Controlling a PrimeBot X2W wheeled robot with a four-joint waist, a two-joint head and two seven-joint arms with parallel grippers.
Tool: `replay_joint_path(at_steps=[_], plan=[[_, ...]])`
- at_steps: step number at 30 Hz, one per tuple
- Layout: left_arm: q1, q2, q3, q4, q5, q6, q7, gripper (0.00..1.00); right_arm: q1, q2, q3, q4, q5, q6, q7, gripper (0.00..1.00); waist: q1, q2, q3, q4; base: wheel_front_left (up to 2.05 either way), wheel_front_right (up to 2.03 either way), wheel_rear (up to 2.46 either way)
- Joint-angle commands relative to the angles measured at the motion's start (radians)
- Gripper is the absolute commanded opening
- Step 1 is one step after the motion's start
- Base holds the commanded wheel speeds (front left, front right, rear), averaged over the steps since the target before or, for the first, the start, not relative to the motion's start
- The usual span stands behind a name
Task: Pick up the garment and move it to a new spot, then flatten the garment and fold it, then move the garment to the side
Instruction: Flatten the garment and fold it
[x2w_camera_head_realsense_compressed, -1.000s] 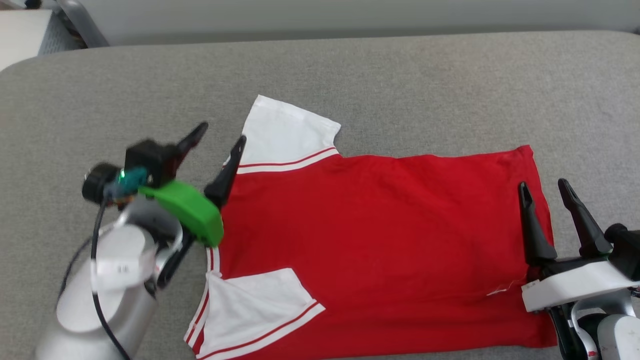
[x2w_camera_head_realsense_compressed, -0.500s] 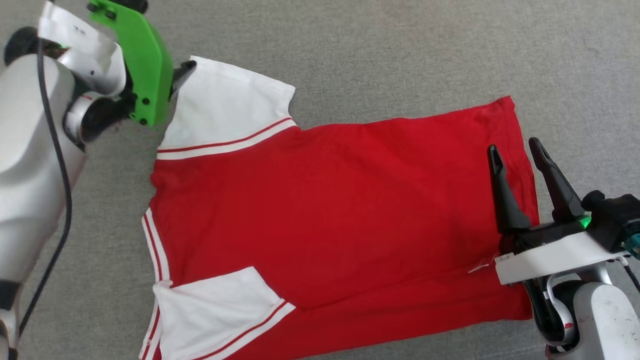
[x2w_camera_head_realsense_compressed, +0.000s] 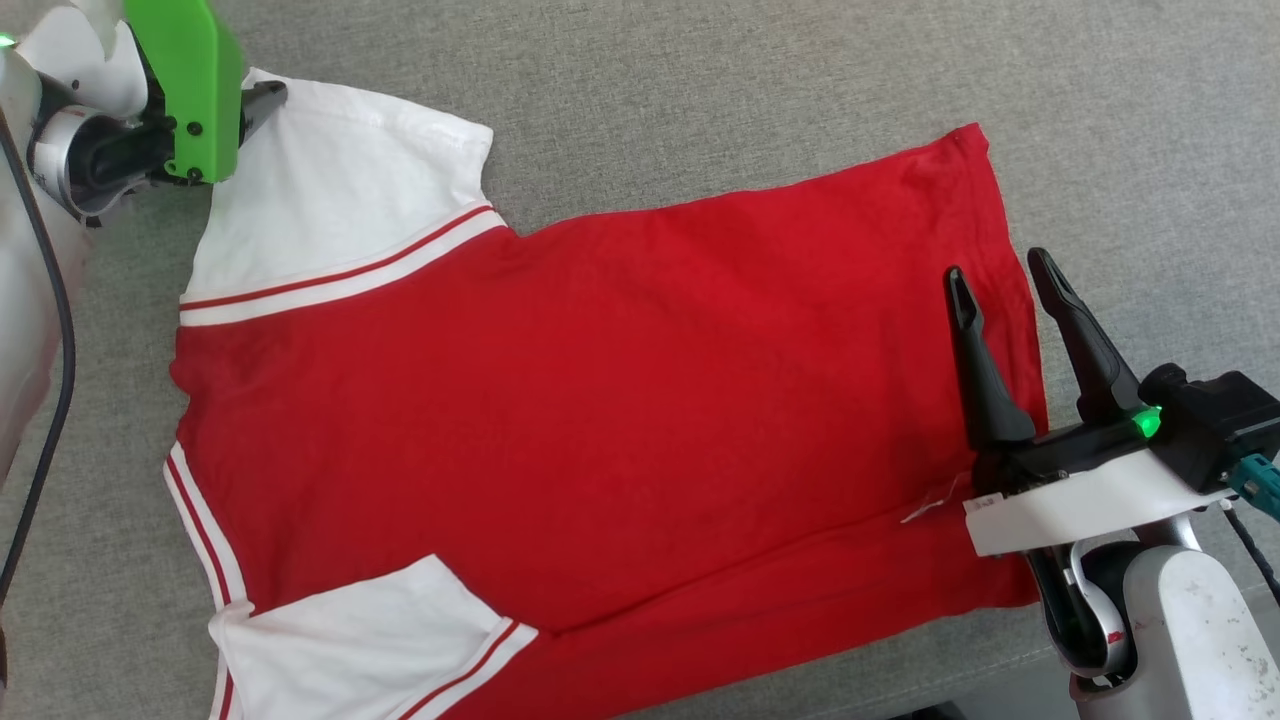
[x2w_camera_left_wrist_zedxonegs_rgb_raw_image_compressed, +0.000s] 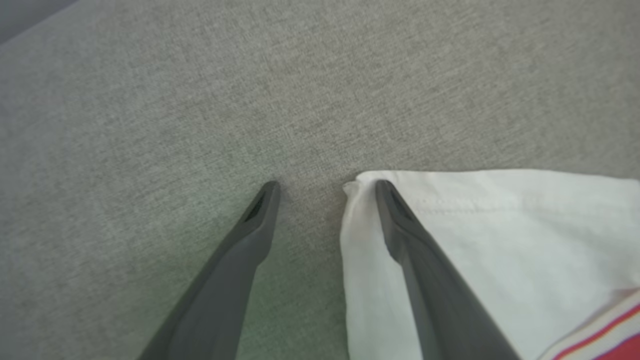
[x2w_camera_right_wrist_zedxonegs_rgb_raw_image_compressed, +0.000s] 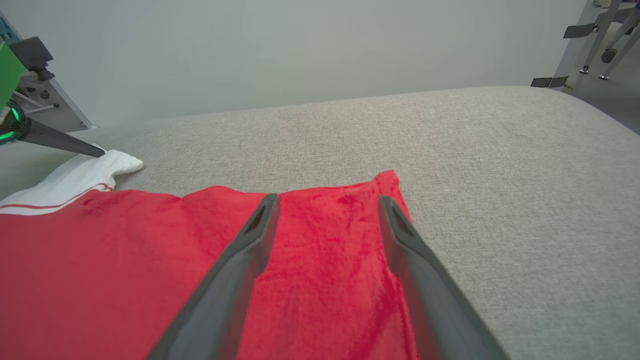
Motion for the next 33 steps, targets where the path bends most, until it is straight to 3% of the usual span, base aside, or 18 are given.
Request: replay_joint_path(at_steps=[1, 2, 4, 9, 15, 19, 25, 33], plan=[[0.012, -0.015, -0.015, 0.023, -0.022, -0.002, 0.019, 1.0, -0.018, 0.006, 0.003, 0.003, -0.001, -0.001, -0.01, 1.0, -0.0001, 0.0, 0.003, -0.004, 0.0, 0.0, 0.0], [0.02, -0.023, -0.023, 0.023, -0.042, -0.002, 0.035, 0.44, -0.019, 0.006, 0.003, 0.005, -0.001, -0.001, -0.009, 1.0, -0.0001, 0.0, 0.002, -0.002, 0.0, 0.0, 0.0], [0.034, -0.029, -0.035, 0.017, -0.074, -0.002, 0.055, 0.0, -0.02, 0.004, 0.001, 0.007, -0.001, -0.001, -0.009, 1.0, -0.0001, 0.0, -0.002, 0.002, 0.0, 0.0, 0.0], [0.054, -0.029, -0.054, -0.001, -0.12, -0.002, 0.048, 0.0, -0.024, -0.002, -0.012, 0.011, -0.009, -0.001, -0.002, 1.0, -0.0001, 0.0, -0.011, 0.015, 0.0, 0.0, 0.0], [0.051, -0.047, -0.029, 0.019, -0.144, -0.002, -0.076, 0.0, -0.027, -0.022, -0.025, 0.025, -0.015, -0.001, 0.024, 1.0, -0.0001, 0.0, -0.055, 0.039, 0.0, 0.0, 0.0], [0.053, -0.07, 0.005, 0.022, -0.186, -0.002, -0.158, 0.0, -0.03, -0.079, -0.036, 0.044, -0.046, -0.001, 0.103, 1.0, -0.0001, 0.0, -0.112, 0.072, 0.0, 0.0, 0.0], [0.096, -0.072, -0.014, -0.029, -0.204, -0.002, -0.205, 0.0, -0.075, -0.181, -0.061, 0.054, 0.015, -0.001, 0.338, 1.0, -0.0001, 0.0, -0.182, 0.138, 0.0, 0.0, 0.0], [0.178, -0.058, -0.005, -0.168, -0.25, 0.0, -0.242, 0.0, -0.224, -0.306, -0.061, 0.148, 0.178, -0.001, 0.798, 1.0, -0.0001, 0.0, -0.193, 0.217, 0.0, 0.0, 0.0]])
